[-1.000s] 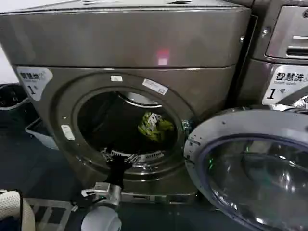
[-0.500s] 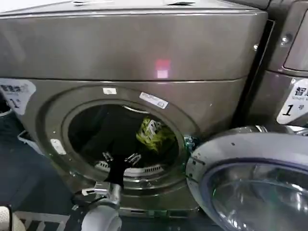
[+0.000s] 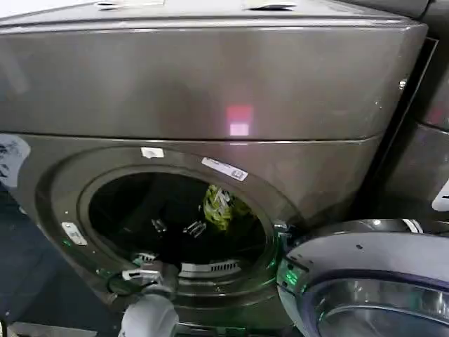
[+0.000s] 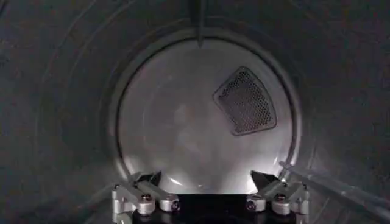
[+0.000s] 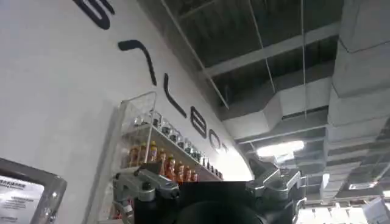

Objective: Grasp the clothes from the dryer.

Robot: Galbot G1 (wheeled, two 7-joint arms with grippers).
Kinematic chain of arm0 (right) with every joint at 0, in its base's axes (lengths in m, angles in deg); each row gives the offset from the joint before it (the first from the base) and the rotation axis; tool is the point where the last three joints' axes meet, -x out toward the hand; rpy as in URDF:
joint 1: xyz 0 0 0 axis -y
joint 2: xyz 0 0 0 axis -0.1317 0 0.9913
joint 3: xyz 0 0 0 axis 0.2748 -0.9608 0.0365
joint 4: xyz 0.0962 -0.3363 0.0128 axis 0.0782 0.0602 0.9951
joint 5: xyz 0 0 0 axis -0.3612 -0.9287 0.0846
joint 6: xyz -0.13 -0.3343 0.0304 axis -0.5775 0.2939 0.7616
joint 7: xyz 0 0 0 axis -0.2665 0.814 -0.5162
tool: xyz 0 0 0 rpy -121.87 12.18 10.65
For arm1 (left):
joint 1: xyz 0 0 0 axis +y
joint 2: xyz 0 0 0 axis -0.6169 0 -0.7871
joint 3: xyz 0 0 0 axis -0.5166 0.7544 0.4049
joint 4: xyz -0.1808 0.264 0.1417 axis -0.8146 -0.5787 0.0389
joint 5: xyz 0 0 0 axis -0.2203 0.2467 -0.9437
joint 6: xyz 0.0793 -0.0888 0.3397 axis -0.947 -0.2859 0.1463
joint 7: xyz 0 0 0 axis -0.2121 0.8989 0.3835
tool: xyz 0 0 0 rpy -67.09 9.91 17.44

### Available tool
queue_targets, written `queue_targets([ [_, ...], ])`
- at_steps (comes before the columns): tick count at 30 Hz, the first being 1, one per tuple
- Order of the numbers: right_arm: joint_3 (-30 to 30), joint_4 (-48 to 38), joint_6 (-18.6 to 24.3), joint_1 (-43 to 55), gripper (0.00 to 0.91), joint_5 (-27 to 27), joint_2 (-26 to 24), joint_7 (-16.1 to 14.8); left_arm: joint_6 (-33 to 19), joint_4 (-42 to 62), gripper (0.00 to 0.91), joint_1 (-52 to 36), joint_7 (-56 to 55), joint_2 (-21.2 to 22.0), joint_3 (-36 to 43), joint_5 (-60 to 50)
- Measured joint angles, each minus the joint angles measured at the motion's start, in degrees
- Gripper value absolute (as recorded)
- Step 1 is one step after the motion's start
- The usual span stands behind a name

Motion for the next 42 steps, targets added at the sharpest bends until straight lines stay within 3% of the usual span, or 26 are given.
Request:
queue_targets([
  [15,0.85,-2.29,-0.64,0.22,0.907,-0.44,-1.25,1.06,-1.09,29.99,0.907,-24.42,6.30,2.65,0.97,0.52],
  [20,0.93,-2.84,-0.54,0.31,0.907,-0.46,-1.47,1.11,-0.95,39.90,0.907,-31.55,15.61,2.79,2.07,-2.89],
  [25,0.95,-2.82,-0.42,0.38,0.907,-0.50,-1.52,1.10,-4.12,49.54,0.907,-38.02,28.13,1.76,5.36,-5.65],
  [33,0.88,-2.69,-0.17,0.62,0.907,-0.52,-1.07,0.98,-10.73,67.38,0.907,-48.51,47.48,1.96,13.47,-17.80],
  [42,1.02,-2.42,-0.03,0.52,0.907,-0.55,-0.64,0.88,-12.55,77.56,0.907,-56.55,58.56,2.43,16.50,-36.40],
])
